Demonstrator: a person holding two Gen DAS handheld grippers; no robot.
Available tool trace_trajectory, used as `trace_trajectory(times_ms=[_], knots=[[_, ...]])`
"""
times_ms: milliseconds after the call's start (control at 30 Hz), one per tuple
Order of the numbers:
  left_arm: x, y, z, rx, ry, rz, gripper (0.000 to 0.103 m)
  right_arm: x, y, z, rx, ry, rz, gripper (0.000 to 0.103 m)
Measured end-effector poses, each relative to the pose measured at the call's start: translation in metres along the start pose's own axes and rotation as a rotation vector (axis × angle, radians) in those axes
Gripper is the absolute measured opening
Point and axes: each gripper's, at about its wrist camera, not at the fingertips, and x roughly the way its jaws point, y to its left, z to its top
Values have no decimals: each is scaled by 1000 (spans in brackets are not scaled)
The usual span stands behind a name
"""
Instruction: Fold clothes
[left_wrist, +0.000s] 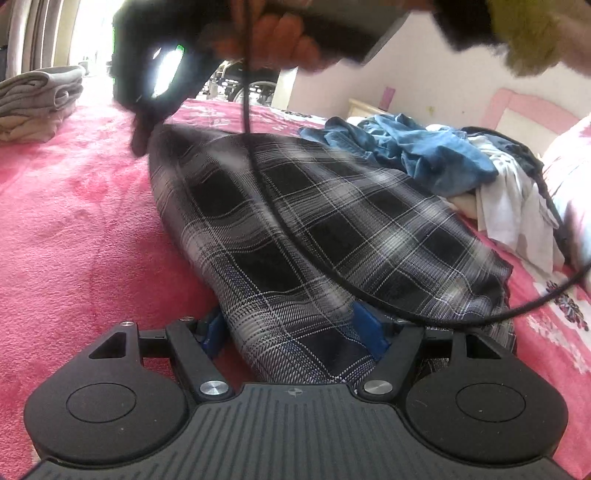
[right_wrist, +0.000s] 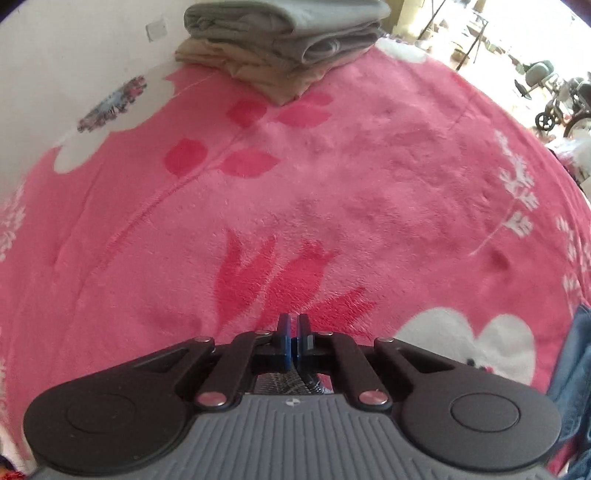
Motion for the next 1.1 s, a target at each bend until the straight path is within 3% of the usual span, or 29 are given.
trace_trajectory(times_ms=[67, 133, 233, 300, 367, 433, 467, 633, 767, 800, 833, 1000, 1100], knots=[[0, 0, 0, -1, 2, -4, 71, 12, 2, 3, 6, -15, 22, 0], [0, -1, -1, 9, -2, 0, 71, 14, 1, 7, 14, -90, 59, 0], [0, 0, -2, 3, -3, -7, 71, -5, -15, 16, 96, -234, 134, 1], [0, 0, -2, 5, -4, -6, 71, -26, -29, 11, 117, -260, 168, 4], [1, 0, -1, 4, -3, -7, 71, -47, -39, -1, 89, -250, 164, 5], [1, 0, -1, 3, -3, -8, 71, -54, -38, -18, 30, -211, 142, 18], [1, -1, -1, 4, -3, -7, 71, -56, -36, -27, -3, -188, 129, 19], [1, 0, -2, 6, -3, -3, 71, -66, -26, -73, -167, -71, 64, 20], [1, 0, -2, 8, -4, 0, 71, -44, -12, -85, -287, -17, -13, 21], [1, 0, -2, 9, -5, 0, 71, -40, -12, -85, -282, -13, -16, 15], [1, 0, -2, 9, -5, 1, 71, -38, -13, -84, -268, -17, -9, 1], [2, -1, -2, 9, -7, 0, 71, -55, -31, -80, -160, -111, -37, 1], [2, 0, -3, 7, -7, -3, 71, -56, -41, -82, -95, -74, 54, 4]])
